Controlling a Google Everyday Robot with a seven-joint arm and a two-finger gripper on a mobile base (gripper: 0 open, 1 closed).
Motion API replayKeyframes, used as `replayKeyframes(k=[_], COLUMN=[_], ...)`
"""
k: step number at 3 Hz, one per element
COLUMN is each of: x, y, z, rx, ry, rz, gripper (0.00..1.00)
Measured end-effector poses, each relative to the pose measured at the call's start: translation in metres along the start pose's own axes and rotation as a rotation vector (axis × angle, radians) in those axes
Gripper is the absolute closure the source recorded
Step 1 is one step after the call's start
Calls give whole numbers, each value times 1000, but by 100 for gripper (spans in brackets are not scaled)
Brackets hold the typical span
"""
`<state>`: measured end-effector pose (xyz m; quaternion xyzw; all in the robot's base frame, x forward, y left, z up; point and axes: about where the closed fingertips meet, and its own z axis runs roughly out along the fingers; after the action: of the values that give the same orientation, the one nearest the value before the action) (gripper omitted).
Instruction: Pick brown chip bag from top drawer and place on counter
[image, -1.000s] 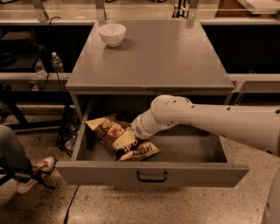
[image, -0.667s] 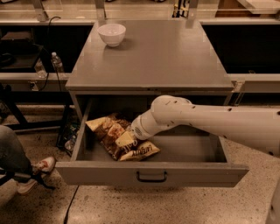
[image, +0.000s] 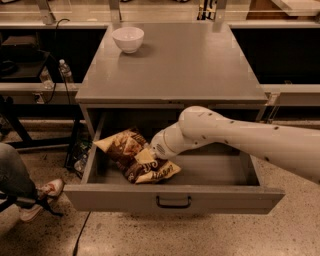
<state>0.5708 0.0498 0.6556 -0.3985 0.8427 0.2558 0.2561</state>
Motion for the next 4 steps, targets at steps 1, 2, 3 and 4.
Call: replayKeyframes(k=[1, 2, 3, 4], x=[-13, -20, -21, -23], y=[18, 34, 42, 42], z=[-43, -93, -153, -152], rx=[-60, -64, -2, -4], ry=[-98, -173, -234, -233], rz=[-52, -120, -173, -175], gripper=[100, 100, 100, 100])
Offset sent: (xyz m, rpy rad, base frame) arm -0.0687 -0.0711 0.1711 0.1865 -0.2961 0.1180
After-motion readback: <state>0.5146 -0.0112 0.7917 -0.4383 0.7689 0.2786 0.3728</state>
